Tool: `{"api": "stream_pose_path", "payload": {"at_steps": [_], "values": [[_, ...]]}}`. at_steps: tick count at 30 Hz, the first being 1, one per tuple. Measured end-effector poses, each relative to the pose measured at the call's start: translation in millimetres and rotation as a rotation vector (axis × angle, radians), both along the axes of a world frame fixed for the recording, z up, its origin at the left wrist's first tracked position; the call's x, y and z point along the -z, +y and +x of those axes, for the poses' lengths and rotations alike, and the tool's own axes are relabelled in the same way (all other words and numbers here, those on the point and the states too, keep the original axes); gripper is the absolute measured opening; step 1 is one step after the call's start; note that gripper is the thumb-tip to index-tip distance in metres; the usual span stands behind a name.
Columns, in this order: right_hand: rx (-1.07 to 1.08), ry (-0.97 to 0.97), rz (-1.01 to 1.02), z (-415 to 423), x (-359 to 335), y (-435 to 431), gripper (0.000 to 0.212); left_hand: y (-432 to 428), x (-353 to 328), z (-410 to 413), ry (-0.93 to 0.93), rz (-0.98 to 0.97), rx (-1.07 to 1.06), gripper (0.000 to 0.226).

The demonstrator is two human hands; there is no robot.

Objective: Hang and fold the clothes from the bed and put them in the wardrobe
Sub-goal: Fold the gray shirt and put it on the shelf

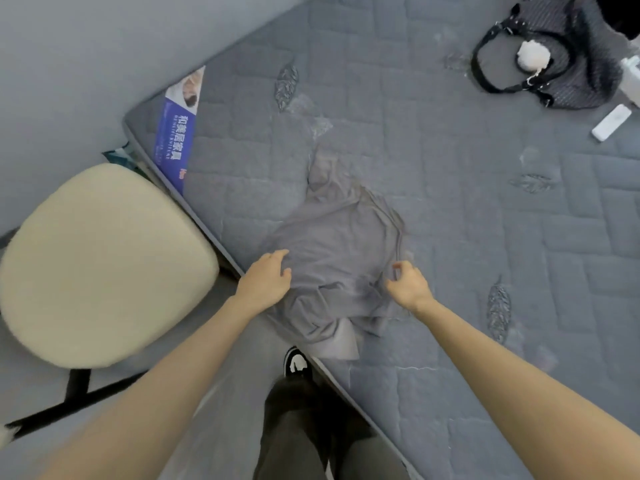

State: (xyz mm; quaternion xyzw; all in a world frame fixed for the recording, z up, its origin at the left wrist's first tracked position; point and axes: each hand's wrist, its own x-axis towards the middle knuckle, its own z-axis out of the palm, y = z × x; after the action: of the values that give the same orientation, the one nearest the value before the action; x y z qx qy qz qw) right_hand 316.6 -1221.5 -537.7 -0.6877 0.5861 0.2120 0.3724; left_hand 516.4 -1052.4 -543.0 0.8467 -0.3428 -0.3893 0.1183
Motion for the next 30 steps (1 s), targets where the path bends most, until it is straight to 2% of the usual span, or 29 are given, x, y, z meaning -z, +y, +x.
{"api": "stream_pose_path", "payload": {"at_steps": [3, 5, 10, 12, 14, 17, 20, 23, 25, 27, 30], "values": [[0.252, -0.028, 0.06, -10.0, 35.3, -3.0, 0.054, -19.8, 36.5, -11.2, 0.027, -0.015, 0.08, 0.048], [0.346, -0.029, 0.074, -18.5, 59.8, -4.7, 0.058, -32.4, 58.4, -21.9, 0.023, -0.014, 0.169, 0.049], [0.335, 0.082, 0.047, -43.3, 110.0, -4.1, 0.071, -47.1, 97.1, -42.2, -0.076, 0.079, 0.41, 0.051], [0.301, 0.128, 0.033, -53.7, 120.9, -3.2, 0.061, -49.0, 105.8, -47.4, -0.16, 0.103, 0.446, 0.05], [0.233, 0.124, 0.037, -61.7, 122.6, -4.4, 0.039, -55.6, 107.7, -51.9, -0.207, 0.137, 0.446, 0.049], [0.174, -0.078, -0.072, -71.7, 113.2, -2.1, 0.021, -76.3, 98.3, -56.4, -0.22, 0.138, 0.467, 0.05], [0.062, -0.274, -0.309, -82.4, 90.8, 6.2, 0.018, -104.2, 84.0, -63.9, -0.286, -0.029, 0.606, 0.06], [-0.01, -0.437, -0.414, -93.8, 64.5, 10.9, 0.014, -143.7, 69.7, -76.6, -0.303, -0.176, 0.809, 0.083], [-0.072, -0.506, -0.433, -100.4, 46.0, 11.9, 0.014, -170.5, 60.1, -87.3, -0.4, -0.211, 1.042, 0.092], [-0.141, -0.533, -0.444, -107.1, 31.9, 13.0, 0.015, -189.0, 53.0, -99.3, -0.51, -0.202, 1.298, 0.079], [-0.181, -0.509, -0.433, -117.2, 18.2, 15.2, 0.01, -201.4, 46.0, -108.1, -0.646, -0.047, 1.555, 0.045]]}}
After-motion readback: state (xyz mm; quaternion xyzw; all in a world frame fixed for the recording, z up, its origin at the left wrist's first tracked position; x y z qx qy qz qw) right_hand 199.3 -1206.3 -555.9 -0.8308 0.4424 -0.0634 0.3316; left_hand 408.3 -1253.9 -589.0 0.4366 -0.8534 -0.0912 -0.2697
